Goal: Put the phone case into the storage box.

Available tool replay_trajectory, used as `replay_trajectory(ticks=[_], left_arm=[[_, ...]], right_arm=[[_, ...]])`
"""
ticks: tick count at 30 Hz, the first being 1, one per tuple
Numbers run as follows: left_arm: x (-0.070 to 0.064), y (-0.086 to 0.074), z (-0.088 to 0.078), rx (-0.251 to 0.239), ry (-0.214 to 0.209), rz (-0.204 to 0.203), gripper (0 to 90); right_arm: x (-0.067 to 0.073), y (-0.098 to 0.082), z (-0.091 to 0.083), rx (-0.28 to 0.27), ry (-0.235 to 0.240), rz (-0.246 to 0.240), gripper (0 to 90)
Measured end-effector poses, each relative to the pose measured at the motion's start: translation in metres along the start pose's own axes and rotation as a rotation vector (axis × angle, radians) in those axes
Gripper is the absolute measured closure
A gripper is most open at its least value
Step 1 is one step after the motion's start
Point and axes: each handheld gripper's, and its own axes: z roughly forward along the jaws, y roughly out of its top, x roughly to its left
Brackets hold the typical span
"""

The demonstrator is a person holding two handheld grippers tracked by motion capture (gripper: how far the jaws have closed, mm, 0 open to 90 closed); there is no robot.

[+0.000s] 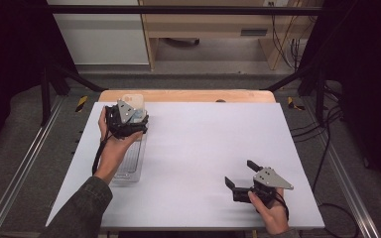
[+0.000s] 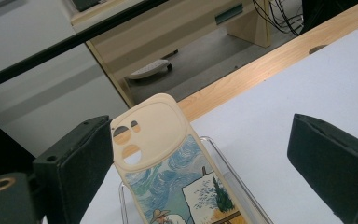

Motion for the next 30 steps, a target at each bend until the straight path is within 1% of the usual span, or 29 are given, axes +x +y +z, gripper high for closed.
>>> replay_trajectory(ticks=[4,5,7,8,10,13,14,15,17,23,27,30], left_arm=[[-0.002,0.001,-0.004,-0.005,0.001,0.023,6.7],[-0.001,0.001,-0.005,-0.011,0.003,0.037,6.7],[-0.002,0.001,-0.007,-0.008,0.004,0.036,6.8],[-0.002,0.001,-0.007,-0.016,0.004,0.046,6.8],[-0.003,0.001,-0.009,-0.019,0.004,0.054,6.8],[-0.005,0.002,-0.012,-0.022,0.008,0.08,6.9],[-0.006,0.003,-0.014,-0.022,0.008,0.079,6.9],[-0.006,0.003,-0.015,-0.022,0.008,0.088,6.9],[-0.007,0.004,-0.017,-0.031,0.01,0.093,7.0],[-0.011,0.007,-0.025,-0.041,0.012,0.147,7.0],[-0.014,0.009,-0.028,-0.055,0.005,0.162,7.0],[-0.018,0.008,-0.029,-0.056,0.001,0.188,6.9]], right_arm=[[0.001,0.0,0.0,-0.005,-0.003,-0.002,2.8],[0.001,0.001,0.0,-0.007,-0.005,-0.001,2.7],[0.002,0.001,0.001,-0.009,-0.006,-0.002,2.5],[0.002,0.001,0.001,-0.009,-0.004,-0.005,2.5],[0.003,0.0,0.002,-0.007,-0.002,-0.007,2.5],[0.004,0.0,0.002,-0.009,-0.003,-0.007,2.5],[0.004,0.001,0.002,-0.011,-0.004,-0.007,2.5],[0.004,0.001,0.002,-0.011,-0.003,-0.01,2.5],[0.003,0.001,0.002,-0.011,-0.004,-0.008,2.5],[0.003,0.001,0.001,-0.016,-0.009,-0.009,2.5],[0.004,0.001,0.001,-0.014,-0.009,-0.011,2.5],[0.004,0.001,0.001,-0.012,-0.009,-0.013,2.5]])
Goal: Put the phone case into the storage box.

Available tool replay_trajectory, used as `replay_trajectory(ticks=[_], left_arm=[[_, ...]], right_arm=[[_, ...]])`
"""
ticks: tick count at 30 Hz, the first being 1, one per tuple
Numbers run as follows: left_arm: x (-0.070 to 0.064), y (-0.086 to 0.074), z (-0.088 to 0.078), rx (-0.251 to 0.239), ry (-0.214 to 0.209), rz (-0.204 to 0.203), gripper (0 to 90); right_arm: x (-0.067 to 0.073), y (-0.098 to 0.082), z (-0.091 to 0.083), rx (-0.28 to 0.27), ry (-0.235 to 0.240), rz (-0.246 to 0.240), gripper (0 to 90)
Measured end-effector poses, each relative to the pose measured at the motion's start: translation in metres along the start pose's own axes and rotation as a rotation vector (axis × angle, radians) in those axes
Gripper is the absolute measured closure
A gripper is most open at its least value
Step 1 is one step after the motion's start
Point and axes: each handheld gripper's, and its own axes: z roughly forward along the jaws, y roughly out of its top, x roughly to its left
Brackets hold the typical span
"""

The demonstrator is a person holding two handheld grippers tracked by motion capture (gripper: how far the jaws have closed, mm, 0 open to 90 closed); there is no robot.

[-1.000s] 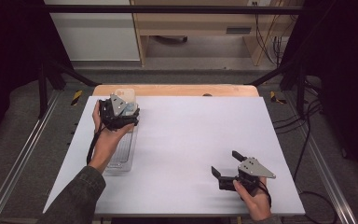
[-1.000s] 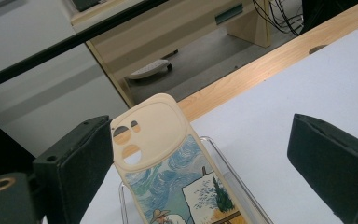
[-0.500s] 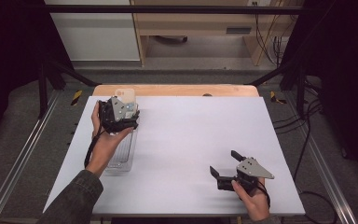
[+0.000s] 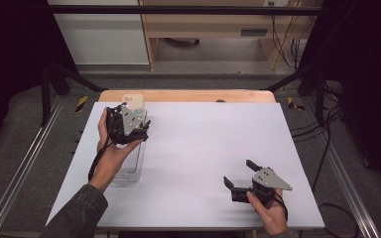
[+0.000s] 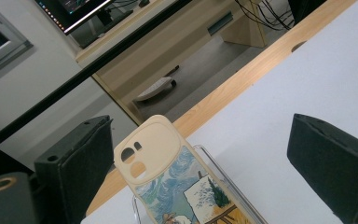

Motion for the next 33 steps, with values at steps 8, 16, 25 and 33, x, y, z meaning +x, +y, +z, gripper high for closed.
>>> replay_trajectory(ticks=[8,16,25,33], left_arm=[[-0.011,0.002,-0.005,-0.022,-0.011,0.07,6.9],[-0.025,0.004,-0.011,-0.044,-0.03,0.129,6.9],[-0.031,0.008,-0.023,-0.07,-0.032,0.176,7.0],[-0.033,0.008,-0.032,-0.088,-0.033,0.179,7.2]], right_arm=[[0.0,0.0,-0.001,0.001,0.001,-0.004,2.5],[0.001,0.0,-0.002,-0.002,-0.001,-0.006,2.5],[0.001,0.001,-0.003,-0.004,-0.002,-0.005,2.5],[0.001,0.001,-0.003,-0.004,-0.002,-0.006,2.5]])
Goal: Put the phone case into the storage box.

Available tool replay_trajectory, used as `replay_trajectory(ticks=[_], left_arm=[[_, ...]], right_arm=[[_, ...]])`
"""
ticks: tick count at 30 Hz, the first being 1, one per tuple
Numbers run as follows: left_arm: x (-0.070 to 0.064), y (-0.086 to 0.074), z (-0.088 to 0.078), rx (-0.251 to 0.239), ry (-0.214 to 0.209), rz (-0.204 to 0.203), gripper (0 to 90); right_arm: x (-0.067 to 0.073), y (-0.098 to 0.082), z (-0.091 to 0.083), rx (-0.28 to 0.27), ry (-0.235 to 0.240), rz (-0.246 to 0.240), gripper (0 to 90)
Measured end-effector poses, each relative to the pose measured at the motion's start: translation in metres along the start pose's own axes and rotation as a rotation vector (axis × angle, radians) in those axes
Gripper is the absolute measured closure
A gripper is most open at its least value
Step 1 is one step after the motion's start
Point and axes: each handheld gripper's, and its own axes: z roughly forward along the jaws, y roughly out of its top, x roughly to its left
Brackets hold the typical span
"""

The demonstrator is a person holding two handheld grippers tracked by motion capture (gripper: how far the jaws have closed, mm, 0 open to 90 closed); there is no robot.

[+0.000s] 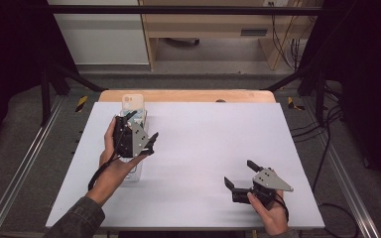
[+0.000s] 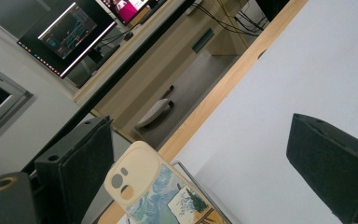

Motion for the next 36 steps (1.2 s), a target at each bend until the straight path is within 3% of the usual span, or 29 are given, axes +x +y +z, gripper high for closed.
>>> replay_trajectory(ticks=[6,16,21,36], left_arm=[[-0.001,0.0,-0.007,-0.005,-0.001,0.019,7.3],[0.001,-0.003,-0.022,-0.016,0.004,-0.004,7.3],[0.0,-0.001,-0.033,-0.022,0.01,0.017,7.3],[0.0,-0.008,-0.054,-0.042,0.021,0.006,7.3]], right_arm=[[0.001,0.0,0.0,0.0,-0.001,-0.003,2.5],[0.001,0.0,0.0,0.001,-0.002,-0.004,2.5],[0.001,0.0,0.0,0.002,-0.002,-0.004,2.5],[0.002,0.0,0.0,0.004,-0.004,-0.007,2.5]])
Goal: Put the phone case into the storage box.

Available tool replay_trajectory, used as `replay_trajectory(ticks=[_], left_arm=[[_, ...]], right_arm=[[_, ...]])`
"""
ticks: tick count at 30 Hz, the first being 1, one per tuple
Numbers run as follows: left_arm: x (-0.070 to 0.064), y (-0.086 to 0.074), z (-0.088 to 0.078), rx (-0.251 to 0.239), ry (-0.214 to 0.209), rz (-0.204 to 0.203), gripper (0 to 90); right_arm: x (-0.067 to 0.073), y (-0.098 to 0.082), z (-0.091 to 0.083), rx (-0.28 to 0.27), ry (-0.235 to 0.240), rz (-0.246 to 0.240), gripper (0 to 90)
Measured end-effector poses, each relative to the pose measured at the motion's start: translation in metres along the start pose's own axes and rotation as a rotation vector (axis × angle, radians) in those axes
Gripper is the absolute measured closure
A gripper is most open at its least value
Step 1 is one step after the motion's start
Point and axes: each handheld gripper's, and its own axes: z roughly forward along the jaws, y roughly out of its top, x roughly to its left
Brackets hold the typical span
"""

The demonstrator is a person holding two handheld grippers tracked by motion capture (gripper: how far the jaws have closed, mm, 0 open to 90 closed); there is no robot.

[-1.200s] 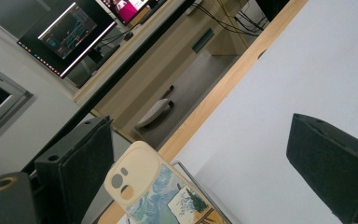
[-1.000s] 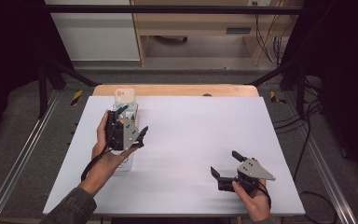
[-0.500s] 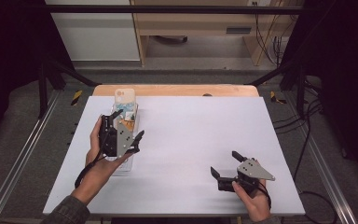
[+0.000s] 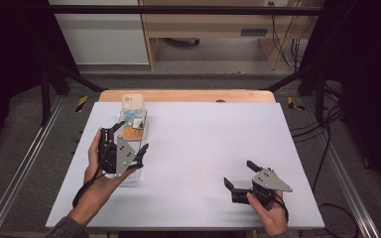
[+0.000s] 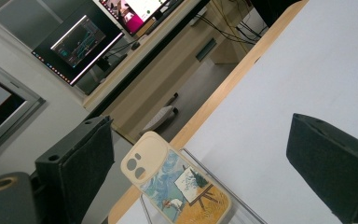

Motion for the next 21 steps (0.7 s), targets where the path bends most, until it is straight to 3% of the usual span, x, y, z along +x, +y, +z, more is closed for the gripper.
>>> replay_trajectory(ticks=[21], left_arm=[[0.006,-0.012,-0.027,-0.014,0.024,-0.04,7.4]], right_arm=[[0.0,0.0,0.0,0.003,-0.002,-0.002,2.5]])
